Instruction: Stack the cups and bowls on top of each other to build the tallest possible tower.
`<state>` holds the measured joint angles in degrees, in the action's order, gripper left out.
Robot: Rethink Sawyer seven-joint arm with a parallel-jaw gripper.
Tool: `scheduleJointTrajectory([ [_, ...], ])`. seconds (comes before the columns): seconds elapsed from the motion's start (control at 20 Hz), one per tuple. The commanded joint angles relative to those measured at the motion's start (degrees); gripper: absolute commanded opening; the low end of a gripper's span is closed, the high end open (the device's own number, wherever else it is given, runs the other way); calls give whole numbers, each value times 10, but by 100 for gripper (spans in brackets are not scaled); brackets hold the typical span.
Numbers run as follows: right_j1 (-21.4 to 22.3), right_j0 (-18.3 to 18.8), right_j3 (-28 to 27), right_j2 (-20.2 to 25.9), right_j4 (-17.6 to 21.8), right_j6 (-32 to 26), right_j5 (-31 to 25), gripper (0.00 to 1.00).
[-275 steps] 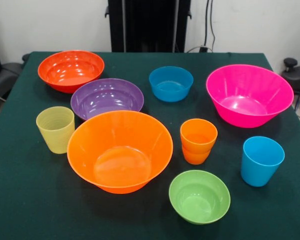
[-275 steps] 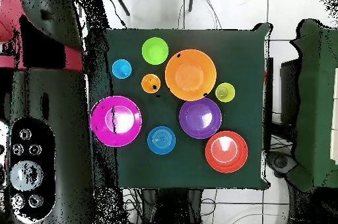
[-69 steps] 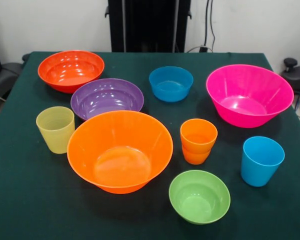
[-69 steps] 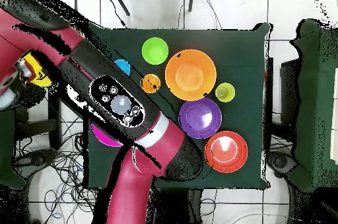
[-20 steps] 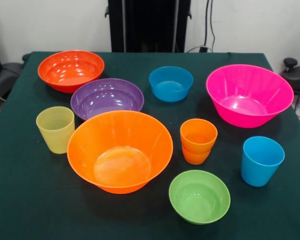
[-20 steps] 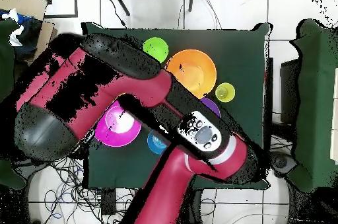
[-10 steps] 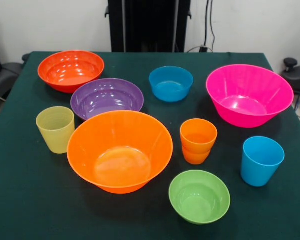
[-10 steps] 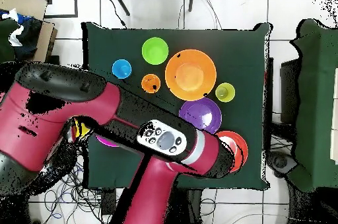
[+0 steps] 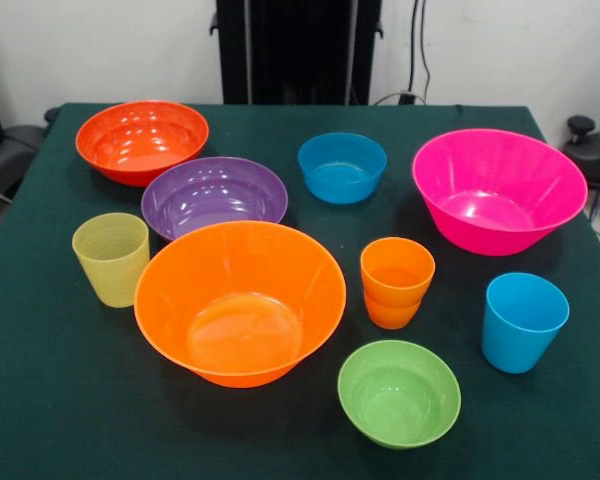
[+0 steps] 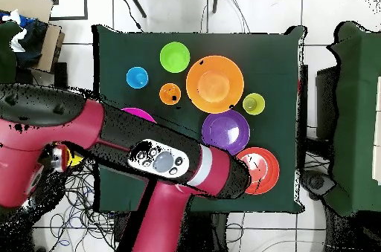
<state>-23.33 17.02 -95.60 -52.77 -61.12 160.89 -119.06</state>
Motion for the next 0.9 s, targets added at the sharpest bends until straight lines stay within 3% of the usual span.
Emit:
scheduleJointTrajectory([
  [0.05, 17, -58, 28, -3, 54, 208, -76, 0],
  [0.65, 40, -108, 95, -1, 65, 228, -64, 0],
  [0.9, 61, -145, 165, -3, 64, 226, -47, 0],
])
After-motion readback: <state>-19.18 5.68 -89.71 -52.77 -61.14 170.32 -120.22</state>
